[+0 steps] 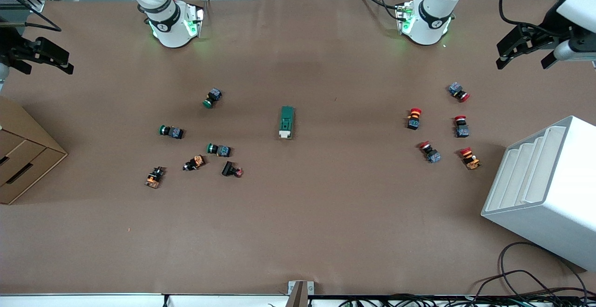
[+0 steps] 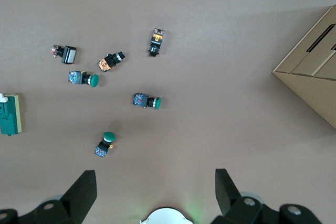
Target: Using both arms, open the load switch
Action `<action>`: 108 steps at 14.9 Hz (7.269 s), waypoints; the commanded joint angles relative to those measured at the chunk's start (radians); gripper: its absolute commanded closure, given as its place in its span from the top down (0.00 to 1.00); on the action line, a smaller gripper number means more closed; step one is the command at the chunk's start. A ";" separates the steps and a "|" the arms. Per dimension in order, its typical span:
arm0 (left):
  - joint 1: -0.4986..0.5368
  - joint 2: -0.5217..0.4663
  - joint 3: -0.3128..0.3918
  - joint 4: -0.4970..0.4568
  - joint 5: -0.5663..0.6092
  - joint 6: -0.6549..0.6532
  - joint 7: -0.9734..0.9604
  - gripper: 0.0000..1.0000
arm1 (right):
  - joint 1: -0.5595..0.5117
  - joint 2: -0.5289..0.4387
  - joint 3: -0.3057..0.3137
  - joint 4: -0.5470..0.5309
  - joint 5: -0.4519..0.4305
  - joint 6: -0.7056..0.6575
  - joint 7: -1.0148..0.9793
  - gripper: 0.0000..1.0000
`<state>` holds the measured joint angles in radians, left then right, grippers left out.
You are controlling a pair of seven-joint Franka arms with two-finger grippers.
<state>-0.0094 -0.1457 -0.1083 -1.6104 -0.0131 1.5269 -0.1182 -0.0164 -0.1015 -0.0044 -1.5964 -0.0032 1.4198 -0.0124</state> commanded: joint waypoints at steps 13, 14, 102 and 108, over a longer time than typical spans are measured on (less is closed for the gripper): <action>-0.197 0.372 -0.122 0.127 0.099 0.229 -0.338 1.00 | -0.008 -0.029 0.009 -0.031 0.008 0.011 -0.018 1.00; -0.243 0.402 -0.123 0.127 0.110 0.251 -0.421 1.00 | -0.010 -0.030 0.009 -0.031 0.008 0.010 -0.018 1.00; -1.143 1.095 -0.131 -0.217 1.747 0.368 -2.488 1.00 | 0.780 0.865 0.040 0.168 0.243 0.220 1.799 1.00; -1.150 1.084 -0.133 -0.218 1.694 0.368 -2.483 1.00 | 0.779 0.867 0.038 0.168 0.239 0.235 1.798 1.00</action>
<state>-1.1528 0.8888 -0.2316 -1.8237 1.7563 1.8571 -2.6286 0.7600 0.7690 0.0371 -1.4141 0.2341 1.6352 1.7864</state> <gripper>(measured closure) 0.000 0.000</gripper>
